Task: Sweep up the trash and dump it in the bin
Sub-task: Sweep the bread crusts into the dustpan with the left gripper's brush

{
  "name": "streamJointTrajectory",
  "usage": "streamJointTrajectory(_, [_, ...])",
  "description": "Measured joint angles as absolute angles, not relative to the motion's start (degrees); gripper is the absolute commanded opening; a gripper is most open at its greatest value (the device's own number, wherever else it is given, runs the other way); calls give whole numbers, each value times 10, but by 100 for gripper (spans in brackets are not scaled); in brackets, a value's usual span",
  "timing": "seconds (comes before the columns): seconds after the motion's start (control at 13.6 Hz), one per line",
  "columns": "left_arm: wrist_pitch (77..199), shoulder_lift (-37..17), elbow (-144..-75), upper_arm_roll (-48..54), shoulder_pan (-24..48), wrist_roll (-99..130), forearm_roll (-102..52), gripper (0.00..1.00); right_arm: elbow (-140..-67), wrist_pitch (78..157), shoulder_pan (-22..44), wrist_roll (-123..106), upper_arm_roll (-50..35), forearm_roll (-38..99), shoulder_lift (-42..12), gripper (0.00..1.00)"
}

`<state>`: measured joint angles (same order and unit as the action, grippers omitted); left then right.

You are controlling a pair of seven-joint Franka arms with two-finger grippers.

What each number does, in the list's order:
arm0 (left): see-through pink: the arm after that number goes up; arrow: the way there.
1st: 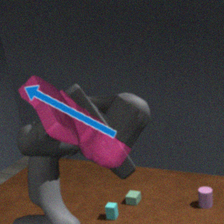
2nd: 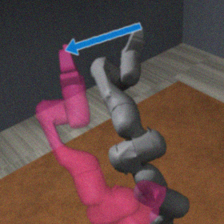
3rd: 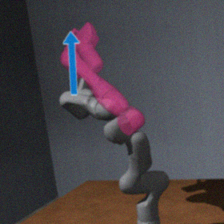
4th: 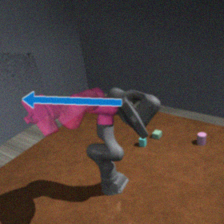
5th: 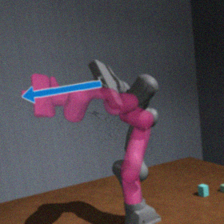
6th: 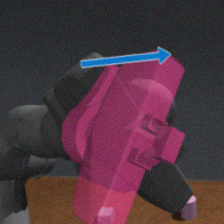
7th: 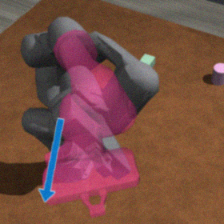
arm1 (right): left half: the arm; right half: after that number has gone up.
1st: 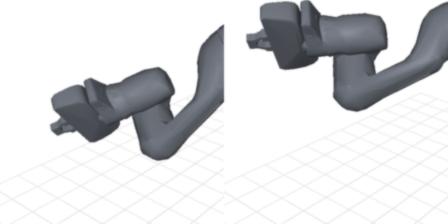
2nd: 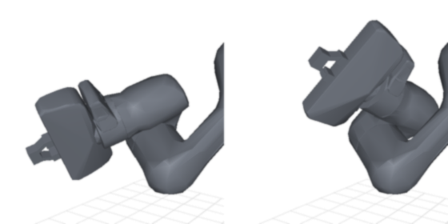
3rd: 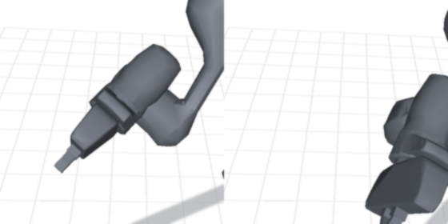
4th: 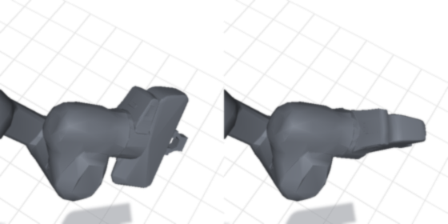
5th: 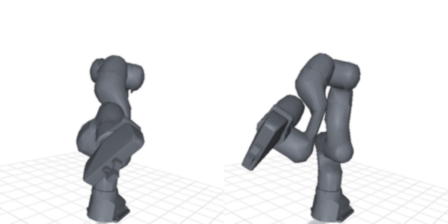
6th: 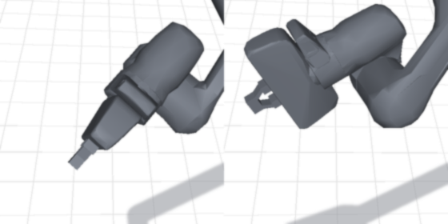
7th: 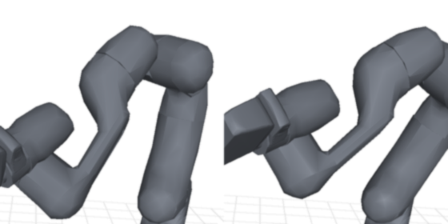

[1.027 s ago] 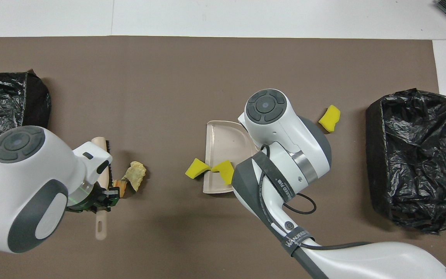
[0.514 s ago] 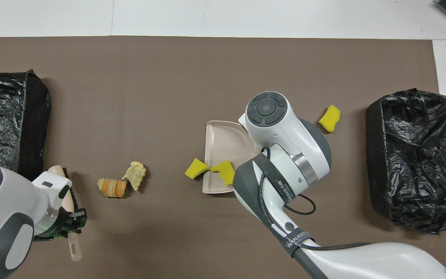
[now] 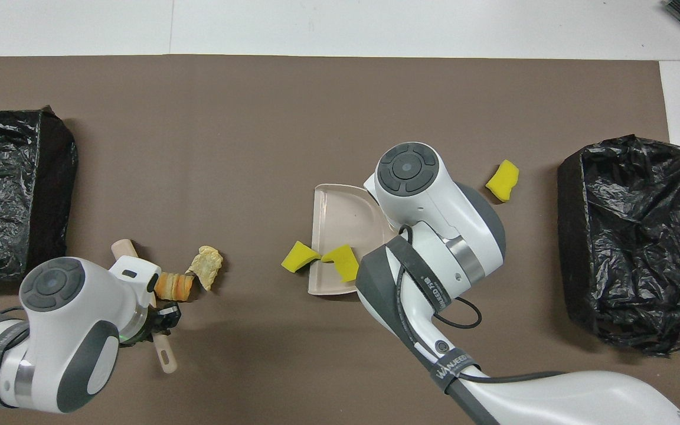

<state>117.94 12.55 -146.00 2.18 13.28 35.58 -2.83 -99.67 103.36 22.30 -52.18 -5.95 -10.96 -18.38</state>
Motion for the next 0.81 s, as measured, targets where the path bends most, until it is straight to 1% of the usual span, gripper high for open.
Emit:
streamJointTrajectory(0.22, [1230,81,-1437,24,193,356,-80,0,-1005,1037,221,-522,-60,-110,-181,0])
streamJointTrajectory(0.37, [1247,56,-1417,26,218,346,-99,0,-1017,1046,220,-522,-59,-110,-178,0])
streamJointTrajectory(0.59, [1252,39,-1391,28,253,276,-128,0,-1022,1048,219,-522,-60,-110,-175,0])
streamJointTrajectory(0.81, [1257,30,-1370,31,294,254,-165,0,-1023,1048,219,-522,-60,-110,-174,0])
